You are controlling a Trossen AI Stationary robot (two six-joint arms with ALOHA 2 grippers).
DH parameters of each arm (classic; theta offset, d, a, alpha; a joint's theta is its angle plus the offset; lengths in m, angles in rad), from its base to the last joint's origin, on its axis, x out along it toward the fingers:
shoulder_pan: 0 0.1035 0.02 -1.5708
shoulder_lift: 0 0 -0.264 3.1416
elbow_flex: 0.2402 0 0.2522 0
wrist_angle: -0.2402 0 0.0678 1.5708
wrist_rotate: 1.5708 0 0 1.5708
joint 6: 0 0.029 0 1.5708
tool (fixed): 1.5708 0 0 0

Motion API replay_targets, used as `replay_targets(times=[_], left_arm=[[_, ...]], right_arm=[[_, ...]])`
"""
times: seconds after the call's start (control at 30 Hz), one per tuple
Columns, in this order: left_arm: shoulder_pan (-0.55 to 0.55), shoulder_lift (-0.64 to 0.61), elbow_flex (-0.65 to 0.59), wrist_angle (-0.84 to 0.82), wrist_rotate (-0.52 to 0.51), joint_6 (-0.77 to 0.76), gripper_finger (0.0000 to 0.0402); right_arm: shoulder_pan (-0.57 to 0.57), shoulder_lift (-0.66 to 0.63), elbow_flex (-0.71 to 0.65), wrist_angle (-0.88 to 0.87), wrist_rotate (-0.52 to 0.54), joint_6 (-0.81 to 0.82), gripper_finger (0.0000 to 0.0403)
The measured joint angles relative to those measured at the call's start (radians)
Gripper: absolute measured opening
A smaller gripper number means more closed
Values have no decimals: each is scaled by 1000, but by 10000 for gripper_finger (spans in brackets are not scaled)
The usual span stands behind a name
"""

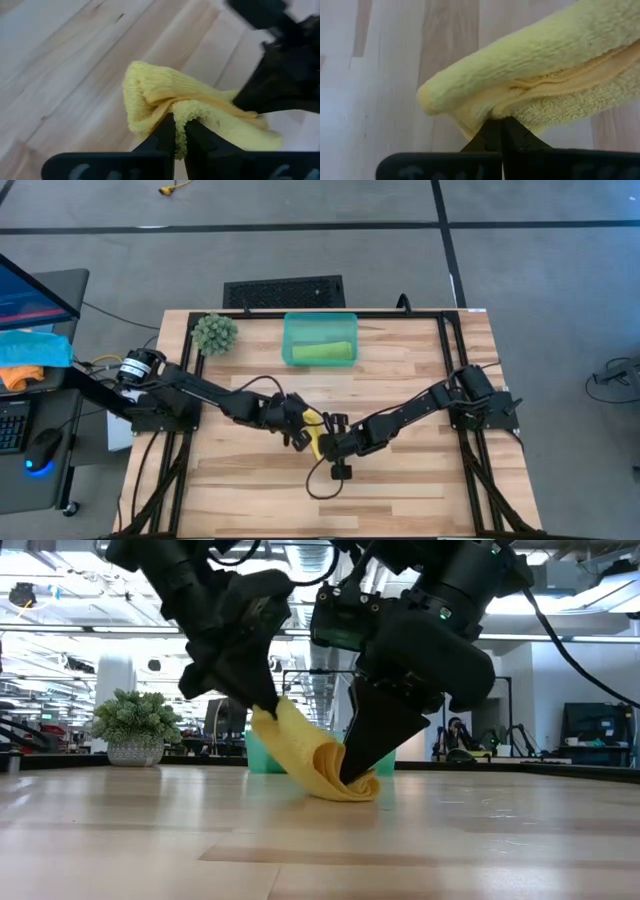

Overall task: Roll microfiber towels into tight, uniform cylinder then place into a basket
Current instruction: Roll the yellow microfiber cloth

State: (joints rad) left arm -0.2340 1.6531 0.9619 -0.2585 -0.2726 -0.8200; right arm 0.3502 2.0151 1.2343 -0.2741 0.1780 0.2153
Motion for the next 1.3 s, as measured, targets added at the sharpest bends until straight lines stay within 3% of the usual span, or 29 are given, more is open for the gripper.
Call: replay_targets(times=[0.27, 0.47, 0.77, 0.9, 1.3], left_arm=[[4, 0, 0, 26, -1, 60, 6], [30, 0, 0, -30, 2, 75, 6], [24, 0, 0, -116, 123, 30, 6], [2, 0, 0, -119, 97, 60, 10], [-2, 0, 0, -119, 77, 86, 103]], right_arm=[[-6, 0, 0, -3, -2, 44, 5], [-9, -1, 0, -8, -73, 69, 5], [-12, -3, 2, -41, -105, 73, 6], [-12, -3, 2, -39, -106, 66, 6], [-12, -2, 0, -39, -106, 64, 6]])
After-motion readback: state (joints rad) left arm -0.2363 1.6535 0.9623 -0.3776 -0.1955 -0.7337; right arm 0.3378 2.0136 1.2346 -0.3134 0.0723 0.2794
